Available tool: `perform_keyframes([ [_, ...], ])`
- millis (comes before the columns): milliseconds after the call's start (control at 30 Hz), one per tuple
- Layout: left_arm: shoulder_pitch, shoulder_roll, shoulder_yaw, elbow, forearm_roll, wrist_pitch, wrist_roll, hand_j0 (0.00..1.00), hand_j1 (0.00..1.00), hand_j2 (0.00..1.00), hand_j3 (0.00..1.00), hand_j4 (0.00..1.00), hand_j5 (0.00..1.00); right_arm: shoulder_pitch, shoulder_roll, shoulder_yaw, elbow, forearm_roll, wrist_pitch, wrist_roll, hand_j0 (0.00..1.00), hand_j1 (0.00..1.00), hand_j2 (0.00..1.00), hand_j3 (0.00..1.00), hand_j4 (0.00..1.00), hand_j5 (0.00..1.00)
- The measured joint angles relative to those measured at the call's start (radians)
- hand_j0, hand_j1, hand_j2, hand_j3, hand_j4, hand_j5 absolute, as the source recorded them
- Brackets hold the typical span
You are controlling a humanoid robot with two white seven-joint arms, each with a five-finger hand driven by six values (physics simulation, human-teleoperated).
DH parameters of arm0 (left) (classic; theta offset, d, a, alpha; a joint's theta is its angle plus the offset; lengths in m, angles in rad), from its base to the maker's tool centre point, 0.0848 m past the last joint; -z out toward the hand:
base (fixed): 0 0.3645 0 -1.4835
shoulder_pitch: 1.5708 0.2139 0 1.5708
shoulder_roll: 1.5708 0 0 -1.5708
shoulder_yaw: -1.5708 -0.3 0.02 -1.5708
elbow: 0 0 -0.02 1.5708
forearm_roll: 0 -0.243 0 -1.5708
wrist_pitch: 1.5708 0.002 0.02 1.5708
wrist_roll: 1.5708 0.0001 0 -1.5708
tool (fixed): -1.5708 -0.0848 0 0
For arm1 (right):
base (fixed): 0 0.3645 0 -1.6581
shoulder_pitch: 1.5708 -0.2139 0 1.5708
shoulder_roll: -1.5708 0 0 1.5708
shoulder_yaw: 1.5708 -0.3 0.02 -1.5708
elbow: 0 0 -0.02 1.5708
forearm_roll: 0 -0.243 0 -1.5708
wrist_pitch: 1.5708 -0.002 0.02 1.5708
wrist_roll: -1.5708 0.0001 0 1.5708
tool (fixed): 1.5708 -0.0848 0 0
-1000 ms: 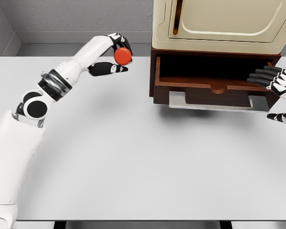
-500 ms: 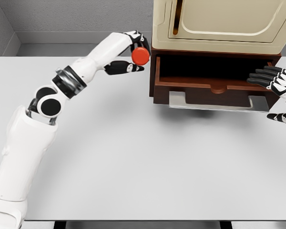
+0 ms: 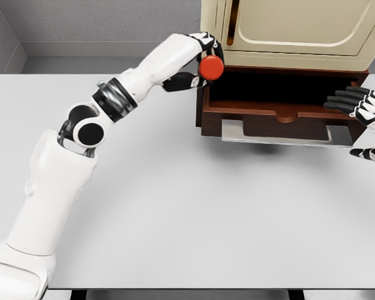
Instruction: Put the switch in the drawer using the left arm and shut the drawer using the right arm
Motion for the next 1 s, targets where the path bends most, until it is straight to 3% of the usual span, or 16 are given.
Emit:
perform_keyframes([
  [233,-0.021,-0.032,-0.012,0.006,-0.052,0.001,0.001,0.22,0.22,0.22,0.22,0.22,0.22,0.002,0.0,-0.001,0.0,0.0,0.0,0.0,1.0,1.0,1.0,1.0,1.0,1.0],
  [467,-0.058,-0.055,-0.03,0.061,-0.081,0.0,0.001,0.22,0.22,0.22,0.22,0.22,0.22,0.002,0.001,-0.001,0.0,0.0,0.0,-0.001,1.0,1.0,1.0,1.0,1.0,1.0],
  [833,-0.066,-0.093,-0.056,0.088,-0.117,-0.01,0.001,0.23,0.23,0.23,0.23,0.23,0.23,0.002,0.002,-0.001,0.0,0.0,0.0,-0.001,1.0,1.0,1.0,1.0,1.0,1.0],
  [900,-0.066,-0.096,-0.062,0.088,-0.12,-0.011,0.001,0.35,0.35,0.35,0.35,0.35,0.35,0.002,0.002,-0.001,0.0,0.0,0.0,-0.001,1.0,1.0,1.0,1.0,1.0,1.0],
  [933,-0.066,-0.097,-0.064,0.088,-0.121,-0.011,0.002,0.55,0.55,0.55,0.55,0.55,0.55,0.002,0.002,-0.001,0.0,0.0,0.0,-0.001,1.0,1.0,1.0,1.0,1.0,1.0],
  [1000,-0.072,-0.098,-0.066,0.089,-0.125,-0.008,0.004,0.8,0.8,0.8,0.8,0.8,0.8,0.002,0.002,-0.001,0.0,0.0,0.0,-0.001,1.0,1.0,1.0,1.0,1.0,1.0],
])
